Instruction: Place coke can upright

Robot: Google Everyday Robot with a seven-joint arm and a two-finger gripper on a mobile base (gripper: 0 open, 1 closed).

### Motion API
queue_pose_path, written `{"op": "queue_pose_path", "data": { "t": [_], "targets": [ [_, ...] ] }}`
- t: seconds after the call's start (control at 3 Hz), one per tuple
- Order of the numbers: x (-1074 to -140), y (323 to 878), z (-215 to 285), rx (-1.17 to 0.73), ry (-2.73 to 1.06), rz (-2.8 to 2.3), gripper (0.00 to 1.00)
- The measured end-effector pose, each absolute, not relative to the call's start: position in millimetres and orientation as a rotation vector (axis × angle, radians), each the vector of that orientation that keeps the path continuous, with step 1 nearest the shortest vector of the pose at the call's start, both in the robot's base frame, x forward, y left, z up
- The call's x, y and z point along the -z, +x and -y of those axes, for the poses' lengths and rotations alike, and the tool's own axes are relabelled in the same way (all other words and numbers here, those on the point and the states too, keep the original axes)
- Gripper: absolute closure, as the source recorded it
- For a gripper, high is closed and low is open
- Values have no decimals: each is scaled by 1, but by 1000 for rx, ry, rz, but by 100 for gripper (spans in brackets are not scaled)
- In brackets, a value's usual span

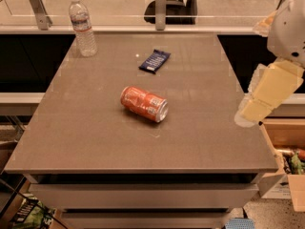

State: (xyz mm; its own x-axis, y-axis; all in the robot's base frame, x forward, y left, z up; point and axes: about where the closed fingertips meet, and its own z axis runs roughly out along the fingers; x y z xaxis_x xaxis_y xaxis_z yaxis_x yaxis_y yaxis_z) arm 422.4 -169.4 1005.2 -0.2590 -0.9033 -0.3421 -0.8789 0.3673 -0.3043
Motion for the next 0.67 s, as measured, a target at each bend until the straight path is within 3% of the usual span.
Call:
{"op": "queue_pose_path", "data": {
  "t": [0.67],
  "targets": [
    [-1010, 424, 166, 64, -1503, -2198, 0]
  ]
}}
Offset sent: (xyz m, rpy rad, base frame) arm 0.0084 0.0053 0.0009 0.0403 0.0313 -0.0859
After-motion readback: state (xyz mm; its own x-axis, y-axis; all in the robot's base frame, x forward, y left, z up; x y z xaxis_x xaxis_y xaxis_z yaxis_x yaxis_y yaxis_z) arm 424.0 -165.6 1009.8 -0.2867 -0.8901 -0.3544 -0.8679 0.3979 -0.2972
